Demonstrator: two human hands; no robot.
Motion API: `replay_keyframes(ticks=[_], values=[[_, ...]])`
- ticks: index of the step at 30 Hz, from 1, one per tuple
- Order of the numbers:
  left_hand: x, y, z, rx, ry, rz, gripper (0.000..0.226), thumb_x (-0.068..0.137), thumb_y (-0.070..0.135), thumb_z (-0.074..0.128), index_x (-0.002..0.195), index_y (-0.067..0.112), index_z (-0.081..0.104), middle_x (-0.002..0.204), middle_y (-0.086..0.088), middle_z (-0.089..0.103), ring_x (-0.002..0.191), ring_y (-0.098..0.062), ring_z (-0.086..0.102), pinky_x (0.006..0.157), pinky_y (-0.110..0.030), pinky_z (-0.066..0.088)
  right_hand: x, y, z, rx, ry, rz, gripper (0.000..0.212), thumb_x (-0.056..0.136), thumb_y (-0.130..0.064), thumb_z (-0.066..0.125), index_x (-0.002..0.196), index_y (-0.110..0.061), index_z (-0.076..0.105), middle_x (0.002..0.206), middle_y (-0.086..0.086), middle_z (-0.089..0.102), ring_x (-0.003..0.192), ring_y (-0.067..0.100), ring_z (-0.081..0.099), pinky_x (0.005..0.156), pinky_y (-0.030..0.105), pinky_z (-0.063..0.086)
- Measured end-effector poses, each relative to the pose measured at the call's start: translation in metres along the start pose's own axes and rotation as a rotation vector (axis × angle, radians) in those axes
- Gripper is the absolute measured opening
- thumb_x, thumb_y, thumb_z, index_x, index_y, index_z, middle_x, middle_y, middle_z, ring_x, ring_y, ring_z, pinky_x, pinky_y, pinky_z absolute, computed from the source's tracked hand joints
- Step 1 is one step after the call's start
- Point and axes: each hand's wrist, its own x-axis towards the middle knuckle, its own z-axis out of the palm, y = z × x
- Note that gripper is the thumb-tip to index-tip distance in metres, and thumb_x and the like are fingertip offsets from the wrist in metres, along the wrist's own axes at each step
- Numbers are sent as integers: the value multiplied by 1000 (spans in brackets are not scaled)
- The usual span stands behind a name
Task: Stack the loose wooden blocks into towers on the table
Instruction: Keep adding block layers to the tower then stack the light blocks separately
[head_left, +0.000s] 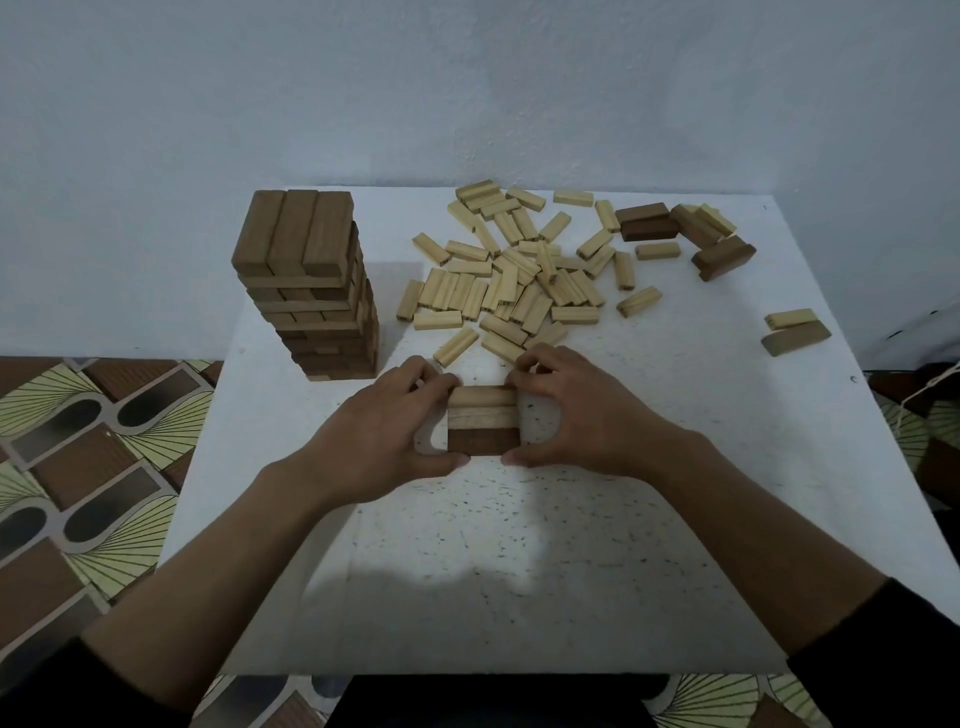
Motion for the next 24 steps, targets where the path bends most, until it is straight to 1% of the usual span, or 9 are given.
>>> replay_keyframes(ticks=[2, 4, 6, 9, 13, 16, 19, 21, 24], values=[[0, 1, -1, 23, 5, 23, 74, 83, 64, 65, 141, 22, 46, 119, 9, 44, 94, -8, 45, 71, -25, 45, -1, 0, 0, 16, 8, -3, 89, 72, -67, 75, 143, -20, 51, 135, -10, 39, 117, 1, 32, 97, 25, 35], [-2, 4, -3, 27, 5, 31, 74, 83, 65, 63, 140, 23, 45, 114, 14, 41, 88, -7, 46, 68, -25, 45, -3, -1, 1, 39, 22, -4, 88, 71, -66, 77, 142, -20, 52, 134, -11, 41, 116, 0, 33, 99, 27, 39], [-7, 8, -7, -19, 28, 38, 73, 80, 65, 67, 138, 26, 47, 110, 18, 42, 86, -7, 48, 68, -22, 46, -7, -2, 0, 84, 49, -21, 86, 70, -62, 81, 140, -21, 54, 129, -10, 47, 114, 1, 39, 99, 31, 44], [-18, 14, -23, -68, 127, 66, 75, 74, 64, 74, 135, 25, 55, 94, 21, 47, 81, -4, 50, 64, -14, 39, -12, -8, -6, 193, 137, -124, 77, 68, -53, 85, 133, -21, 58, 119, -12, 56, 106, 5, 50, 93, 36, 50], [-40, 23, -53, -49, 250, 80, 75, 75, 69, 64, 134, 23, 58, 91, 14, 59, 73, -8, 53, 57, -21, 48, -11, -26, -25, 237, 278, -261, 72, 68, -45, 89, 129, -19, 61, 115, -14, 58, 107, 5, 52, 91, 30, 48], [-54, 29, -80, -35, 335, 109, 72, 77, 65, 66, 134, 21, 61, 91, 33, 48, 72, 6, 52, 61, -5, 35, -4, -43, -41, 233, 341, -335, 72, 68, -41, 91, 128, -14, 61, 117, -7, 61, 109, 11, 55, 91, 35, 49], [-67, 33, -109, -8, 407, 137, 65, 77, 59, 69, 130, 22, 62, 84, 44, 39, 73, 16, 49, 59, 0, 30, 6, -61, -60, 207, 377, -400, 70, 68, -42, 91, 126, -13, 62, 116, -6, 61, 109, 15, 56, 89, 38, 50], [-73, 30, -125, 7, 463, 149, 65, 76, 57, 71, 131, 24, 60, 77, 38, 41, 63, 8, 46, 59, -3, 32, 11, -74, -73, 177, 394, -432, 69, 69, -45, 89, 125, -15, 62, 117, -7, 61, 110, 16, 56, 90, 41, 49], [-79, 20, -154, 62, 499, 146, 67, 74, 60, 72, 132, 30, 57, 67, 19, 38, 57, -3, 39, 54, -14, 34, 24, -95, -91, 110, 430, -449, 69, 70, -54, 85, 125, -19, 62, 118, -11, 59, 112, 13, 53, 95, 42, 44]])
